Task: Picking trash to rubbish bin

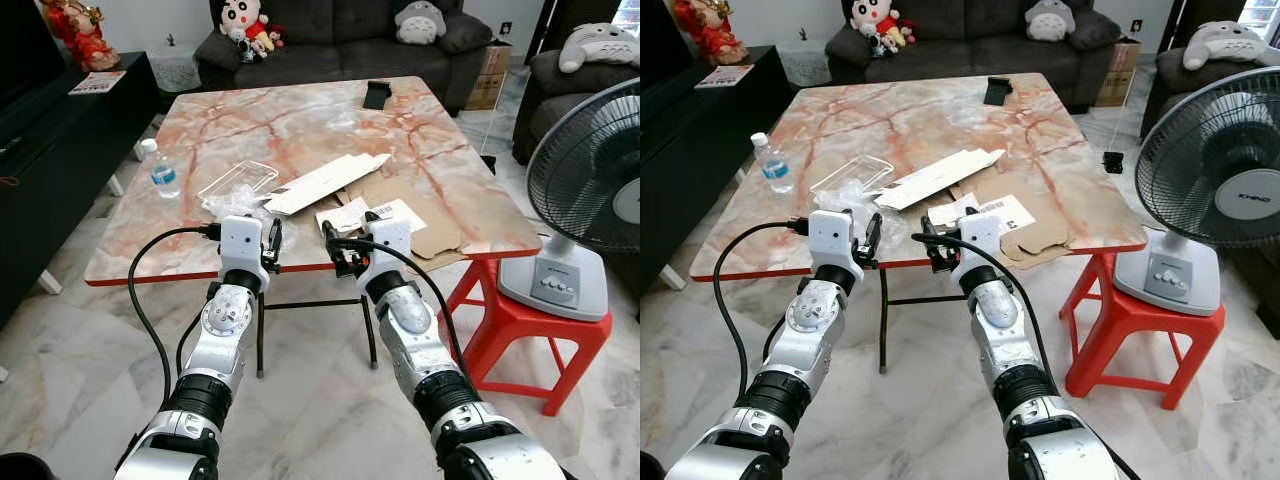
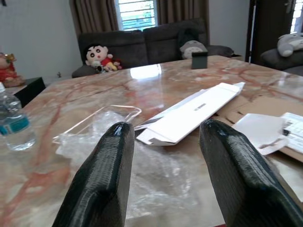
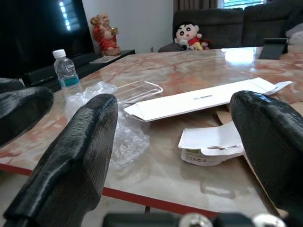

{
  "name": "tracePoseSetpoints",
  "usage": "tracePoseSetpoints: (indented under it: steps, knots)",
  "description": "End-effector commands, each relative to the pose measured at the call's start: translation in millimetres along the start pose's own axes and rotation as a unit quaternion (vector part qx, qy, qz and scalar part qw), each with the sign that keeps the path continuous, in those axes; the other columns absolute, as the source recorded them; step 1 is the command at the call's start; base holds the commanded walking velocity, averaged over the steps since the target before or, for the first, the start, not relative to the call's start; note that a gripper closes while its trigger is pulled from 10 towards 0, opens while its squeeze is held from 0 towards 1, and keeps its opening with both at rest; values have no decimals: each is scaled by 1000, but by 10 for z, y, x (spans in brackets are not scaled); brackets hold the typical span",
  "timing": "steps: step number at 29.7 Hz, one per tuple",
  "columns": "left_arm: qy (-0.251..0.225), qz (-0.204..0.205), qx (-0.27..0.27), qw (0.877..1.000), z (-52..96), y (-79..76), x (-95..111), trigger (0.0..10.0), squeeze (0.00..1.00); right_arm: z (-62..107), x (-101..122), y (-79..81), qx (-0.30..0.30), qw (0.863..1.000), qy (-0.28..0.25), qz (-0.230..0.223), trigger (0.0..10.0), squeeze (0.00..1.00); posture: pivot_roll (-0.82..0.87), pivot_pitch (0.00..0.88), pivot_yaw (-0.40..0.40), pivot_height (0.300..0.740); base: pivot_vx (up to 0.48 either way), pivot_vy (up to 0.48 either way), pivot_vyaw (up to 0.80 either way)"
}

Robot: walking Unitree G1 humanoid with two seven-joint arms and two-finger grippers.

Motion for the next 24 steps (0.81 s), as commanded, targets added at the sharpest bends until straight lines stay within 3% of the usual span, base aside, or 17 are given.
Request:
tracePoseSetpoints:
  steps: [1, 6, 11, 24]
  knots:
    - [1, -10, 3, 1000, 1, 25, -4, 10000, 0, -23, 14, 44, 9, 1000, 2, 12, 10000, 0, 20, 0, 52, 740, 255, -334, 0]
    - [2, -8, 9, 1000, 1, 49, -8, 10000, 0, -21, -4, 72, 16, 999, 7, 35, 10000, 0, 22, 0, 48, 740, 252, -316, 88]
    - [5, -8, 13, 1000, 18, 66, -28, 10000, 0, -11, -29, 74, 13, 1000, 10, 23, 10000, 0, 23, 0, 47, 740, 251, -304, 176]
    - [-1, 3, 28, 1000, 5, 93, 11, 10000, 0, -31, -4, 65, 13, 1000, 9, 19, 10000, 0, 29, 0, 35, 740, 0, 0, 0]
Point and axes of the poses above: a point about 5 cm out from each wrist's last joint towards the gripper, its own z axis pointing back from the gripper into the wrist, its own x axis along the axis of the wrist's last joint, y = z × x, the point moved 4 cm from there along -z, pointing out of the wrist towards the gripper, and after that the axes turned 8 degrees about -z, right-handed, at the moved point
